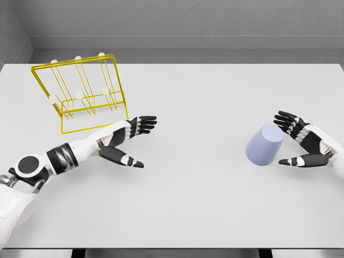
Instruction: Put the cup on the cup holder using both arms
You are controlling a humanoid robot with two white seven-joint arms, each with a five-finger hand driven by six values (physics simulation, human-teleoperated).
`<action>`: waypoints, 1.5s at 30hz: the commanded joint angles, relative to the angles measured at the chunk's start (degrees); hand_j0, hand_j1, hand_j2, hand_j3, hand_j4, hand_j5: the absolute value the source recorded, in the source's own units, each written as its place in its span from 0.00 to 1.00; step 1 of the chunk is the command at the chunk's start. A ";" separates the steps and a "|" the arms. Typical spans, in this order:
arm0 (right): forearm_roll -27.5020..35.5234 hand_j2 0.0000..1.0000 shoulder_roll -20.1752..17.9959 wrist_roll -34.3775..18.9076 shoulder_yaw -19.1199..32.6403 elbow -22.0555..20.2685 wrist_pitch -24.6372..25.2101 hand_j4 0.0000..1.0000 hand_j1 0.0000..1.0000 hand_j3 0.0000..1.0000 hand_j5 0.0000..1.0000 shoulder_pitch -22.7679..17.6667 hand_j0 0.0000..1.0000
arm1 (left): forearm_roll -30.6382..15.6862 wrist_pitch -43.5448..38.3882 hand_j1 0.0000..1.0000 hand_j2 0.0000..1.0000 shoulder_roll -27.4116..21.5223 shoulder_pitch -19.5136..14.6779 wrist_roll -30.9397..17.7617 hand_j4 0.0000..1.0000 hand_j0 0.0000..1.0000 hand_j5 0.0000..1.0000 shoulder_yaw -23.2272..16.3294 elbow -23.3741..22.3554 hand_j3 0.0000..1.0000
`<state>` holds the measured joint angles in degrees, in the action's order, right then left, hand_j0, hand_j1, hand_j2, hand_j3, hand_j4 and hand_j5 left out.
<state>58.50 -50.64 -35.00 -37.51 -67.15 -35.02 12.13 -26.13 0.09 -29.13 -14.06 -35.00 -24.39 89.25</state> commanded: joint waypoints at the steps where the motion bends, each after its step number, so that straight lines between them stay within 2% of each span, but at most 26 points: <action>1: 0.30 1.00 0.98 0.00 -0.02 0.00 0.02 1.00 1.00 1.00 1.00 0.00 1.00 | 0.11 3.86 1.00 1.00 0.39 -0.09 0.00 1.00 1.00 1.00 0.22 0.31 1.00; 4: -0.84 1.00 2.04 0.00 -0.02 1.41 0.02 1.00 1.00 1.00 1.00 0.09 1.00 | -0.07 5.45 1.00 1.00 0.74 0.00 0.00 1.00 1.00 1.00 0.93 0.39 1.00; 18: -1.02 1.00 4.59 0.00 -0.54 1.93 0.04 1.00 1.00 1.00 1.00 0.53 1.00 | -0.51 5.27 1.00 1.00 0.83 1.23 0.00 1.00 1.00 1.00 0.49 2.50 1.00; 22: -2.34 1.00 5.55 0.00 -0.54 1.93 0.30 1.00 1.00 1.00 1.00 0.70 1.00 | -0.59 8.26 1.00 1.00 2.32 1.93 0.00 1.00 1.00 1.00 0.75 2.33 1.00; 26: -2.34 1.00 5.55 0.00 -0.54 2.02 0.91 1.00 1.00 1.00 1.00 0.97 1.00 | -2.53 7.82 1.00 1.00 3.29 2.20 0.00 1.00 1.00 1.00 0.84 1.45 1.00; 29: -3.30 1.00 5.73 0.00 -0.54 2.20 2.85 1.00 1.00 1.00 1.00 1.41 1.00 | -1.74 7.91 1.00 1.00 3.29 2.20 0.00 1.00 1.00 1.00 0.84 0.66 1.00; 32: -3.48 0.96 5.82 0.00 -0.54 2.20 2.94 0.96 0.96 0.96 0.96 1.41 0.96 | -1.38 7.91 1.00 1.00 3.29 2.20 0.00 1.00 1.00 1.00 0.49 -0.04 1.00; 38: -3.39 0.81 5.90 0.00 -0.37 2.20 3.38 0.81 0.81 0.81 0.81 1.58 0.81 | -1.30 8.00 1.00 1.00 3.47 2.20 0.00 1.00 1.00 1.00 0.66 -2.59 1.00; 40: -3.48 0.80 5.90 0.00 -0.37 2.20 4.08 0.80 0.80 0.80 0.80 1.67 0.80 | -1.30 8.18 1.00 1.00 4.08 2.20 0.00 1.00 1.00 1.00 0.84 -4.09 1.00; 45: -3.48 0.78 6.52 0.00 -0.28 2.20 4.08 0.78 0.78 0.78 0.78 1.76 0.78 | -1.21 8.44 1.00 1.00 4.96 2.20 0.00 1.00 1.00 1.00 0.84 -4.18 1.00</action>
<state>54.85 -44.19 -35.05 -37.87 -64.92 -31.04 13.97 -27.00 8.43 -24.60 -11.87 -35.00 -23.59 85.32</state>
